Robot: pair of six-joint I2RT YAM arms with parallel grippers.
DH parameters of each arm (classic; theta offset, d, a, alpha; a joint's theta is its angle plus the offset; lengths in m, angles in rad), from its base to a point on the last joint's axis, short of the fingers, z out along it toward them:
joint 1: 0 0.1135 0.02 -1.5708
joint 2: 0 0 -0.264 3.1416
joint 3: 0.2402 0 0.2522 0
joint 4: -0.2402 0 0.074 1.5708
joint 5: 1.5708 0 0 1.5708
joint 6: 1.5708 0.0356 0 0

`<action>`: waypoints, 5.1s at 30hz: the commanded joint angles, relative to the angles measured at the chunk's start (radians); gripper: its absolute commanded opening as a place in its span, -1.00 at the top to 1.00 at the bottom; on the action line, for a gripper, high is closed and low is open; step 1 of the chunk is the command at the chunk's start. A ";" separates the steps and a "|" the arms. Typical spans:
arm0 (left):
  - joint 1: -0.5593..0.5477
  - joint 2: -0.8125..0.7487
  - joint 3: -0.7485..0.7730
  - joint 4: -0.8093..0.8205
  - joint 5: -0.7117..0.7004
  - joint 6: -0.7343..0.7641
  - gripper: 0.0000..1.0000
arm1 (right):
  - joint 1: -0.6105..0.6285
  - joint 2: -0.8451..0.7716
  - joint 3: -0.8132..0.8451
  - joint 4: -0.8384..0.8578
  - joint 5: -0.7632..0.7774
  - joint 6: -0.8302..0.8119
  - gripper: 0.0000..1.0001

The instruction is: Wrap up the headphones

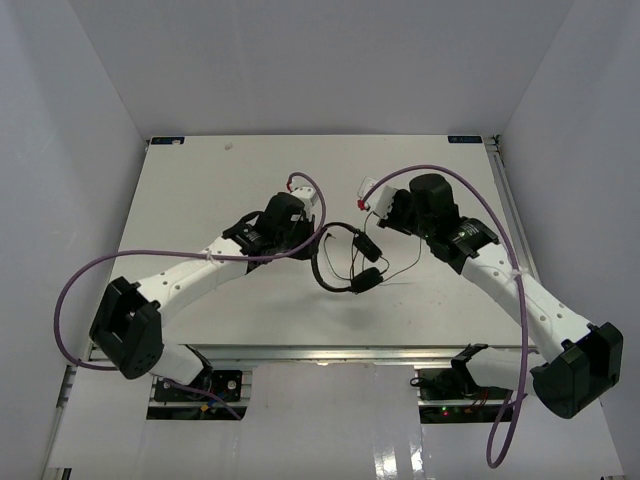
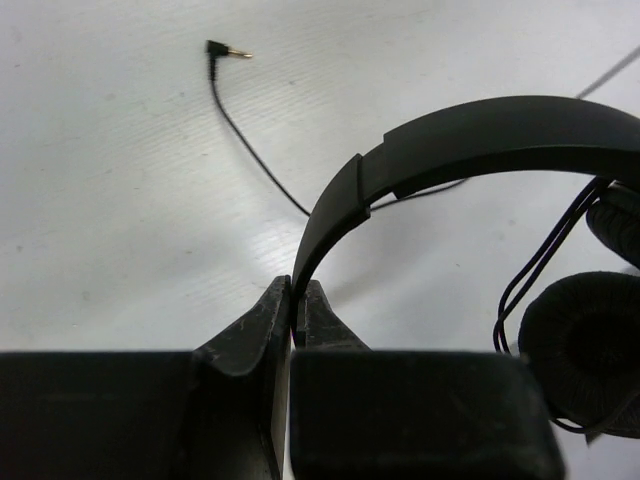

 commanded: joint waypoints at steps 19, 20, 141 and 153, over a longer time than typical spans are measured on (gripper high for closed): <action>-0.027 -0.062 0.022 0.100 0.349 0.021 1.00 | -0.155 0.112 0.065 0.087 -0.450 0.273 0.85; -0.027 -0.057 0.023 0.099 0.353 0.022 1.00 | -0.157 0.116 0.065 0.090 -0.454 0.279 0.85; -0.049 0.019 0.977 -0.441 -0.179 0.008 1.00 | -0.244 0.136 -0.428 0.788 -0.915 0.613 0.84; 0.059 0.099 0.949 -0.381 -0.253 -0.003 1.00 | -0.157 -0.230 -0.366 0.088 -0.811 0.058 0.85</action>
